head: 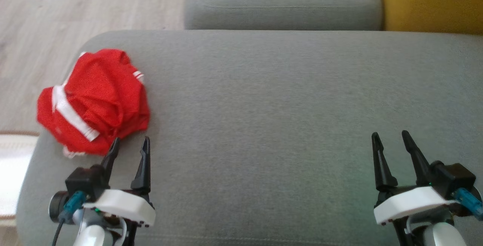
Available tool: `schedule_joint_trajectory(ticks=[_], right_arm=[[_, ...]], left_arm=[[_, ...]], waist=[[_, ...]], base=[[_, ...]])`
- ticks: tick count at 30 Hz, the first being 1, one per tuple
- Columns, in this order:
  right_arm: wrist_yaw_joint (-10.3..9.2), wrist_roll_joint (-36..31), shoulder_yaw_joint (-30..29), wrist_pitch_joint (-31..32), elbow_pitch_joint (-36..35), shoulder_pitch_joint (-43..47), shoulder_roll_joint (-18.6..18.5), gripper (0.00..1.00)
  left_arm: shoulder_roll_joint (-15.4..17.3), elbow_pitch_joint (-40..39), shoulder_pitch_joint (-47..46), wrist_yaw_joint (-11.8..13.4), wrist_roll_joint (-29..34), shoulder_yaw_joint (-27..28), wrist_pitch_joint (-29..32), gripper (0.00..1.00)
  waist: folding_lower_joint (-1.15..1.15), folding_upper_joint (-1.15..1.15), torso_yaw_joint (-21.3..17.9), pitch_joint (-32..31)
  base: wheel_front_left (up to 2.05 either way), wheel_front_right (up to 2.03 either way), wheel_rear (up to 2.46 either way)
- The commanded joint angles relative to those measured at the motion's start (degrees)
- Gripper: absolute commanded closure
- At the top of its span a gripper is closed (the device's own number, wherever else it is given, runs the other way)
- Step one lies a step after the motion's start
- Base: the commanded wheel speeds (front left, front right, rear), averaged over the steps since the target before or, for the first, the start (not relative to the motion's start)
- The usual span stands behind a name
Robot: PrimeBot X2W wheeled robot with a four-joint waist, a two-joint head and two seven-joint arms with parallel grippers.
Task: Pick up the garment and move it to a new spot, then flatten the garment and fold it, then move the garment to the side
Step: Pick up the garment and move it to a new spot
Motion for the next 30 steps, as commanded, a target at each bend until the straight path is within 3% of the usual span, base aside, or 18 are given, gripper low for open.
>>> schedule_joint_trajectory(ticks=[1,12,21,30], right_arm=[[-0.04,-0.04,1.62,-0.12,-2.47,-2.04,-0.38,0.00],[-0.04,0.45,2.90,0.54,-3.81,-2.76,-0.38,0.00],[-0.04,0.96,3.74,0.79,-4.10,-3.06,-0.38,0.00],[-0.04,0.65,3.89,0.94,-4.05,-3.28,-0.38,0.00]], left_arm=[[1.32,-1.34,-4.13,0.58,-0.01,2.45,-0.82,0.00],[2.09,-1.03,-5.41,1.74,0.37,3.03,-1.57,0.00],[2.48,-1.25,-5.36,2.09,0.24,3.12,-1.93,0.00],[2.61,-1.47,-5.58,2.70,0.53,2.60,-2.07,0.00]], waist=[[0.00,0.00,2.32,0.26],[0.00,0.00,11.86,0.65],[0.00,0.00,15.68,0.83],[0.00,0.00,16.45,1.04]], base=[[0.00,0.00,0.00],[0.00,0.00,0.00],[0.00,0.00,0.00],[0.00,0.00,0.00]])
